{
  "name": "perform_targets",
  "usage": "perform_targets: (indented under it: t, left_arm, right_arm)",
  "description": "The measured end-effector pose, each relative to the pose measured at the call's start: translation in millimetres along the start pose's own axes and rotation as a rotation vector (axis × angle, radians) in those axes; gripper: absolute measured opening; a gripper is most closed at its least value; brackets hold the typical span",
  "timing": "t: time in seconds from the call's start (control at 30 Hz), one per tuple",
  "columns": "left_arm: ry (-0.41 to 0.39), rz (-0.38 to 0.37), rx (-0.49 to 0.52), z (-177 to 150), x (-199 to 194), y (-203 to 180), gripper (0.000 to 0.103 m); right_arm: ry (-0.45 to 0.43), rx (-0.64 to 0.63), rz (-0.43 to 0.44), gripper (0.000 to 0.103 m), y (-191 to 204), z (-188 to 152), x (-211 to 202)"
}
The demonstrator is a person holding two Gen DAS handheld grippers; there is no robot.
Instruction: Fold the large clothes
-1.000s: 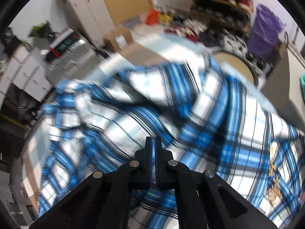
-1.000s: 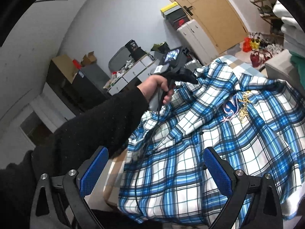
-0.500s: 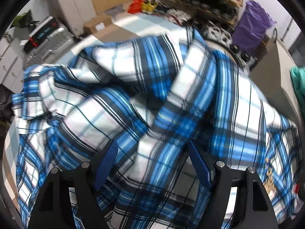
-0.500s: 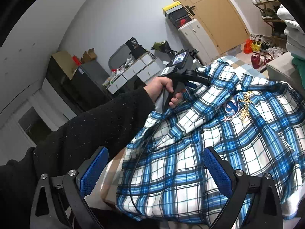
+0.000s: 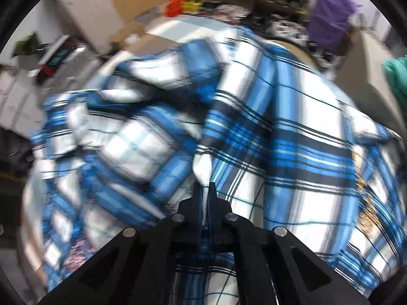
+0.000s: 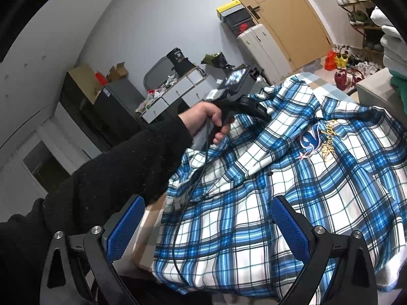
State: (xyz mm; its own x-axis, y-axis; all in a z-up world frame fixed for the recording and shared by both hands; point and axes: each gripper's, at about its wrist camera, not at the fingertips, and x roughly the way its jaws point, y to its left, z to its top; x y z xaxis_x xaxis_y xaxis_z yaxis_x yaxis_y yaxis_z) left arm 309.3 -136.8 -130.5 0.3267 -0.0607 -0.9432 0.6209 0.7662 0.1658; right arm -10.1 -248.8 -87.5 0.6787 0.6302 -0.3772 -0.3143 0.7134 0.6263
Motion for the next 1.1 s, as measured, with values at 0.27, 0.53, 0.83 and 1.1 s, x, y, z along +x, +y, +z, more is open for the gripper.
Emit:
perform_targets:
  t: [0.27,0.53,0.83,1.1]
  left_arm:
    - [-0.085,0.237,-0.218,11.6,8.6,51.2,0.0]
    - [-0.003,0.245,-0.247,-5.9,27.1,64.4,0.02]
    - [-0.137,0.127,-0.24,-47.6,-34.1,79.2,0.078]
    - [0.11,0.319,0.02,-120.0,19.8,33.0,0.079]
  right_arm:
    - [0.004,-0.002,-0.047,0.102,-4.5,-1.1,1.9]
    - [0.003,0.018,-0.076,0.102,-9.6,0.8,1.6]
    - [-0.005,-0.002,-0.071,0.102,-3.9,0.5,-1.3]
    - [-0.008,-0.015,-0.081,0.102,-0.3,-1.1,-1.3]
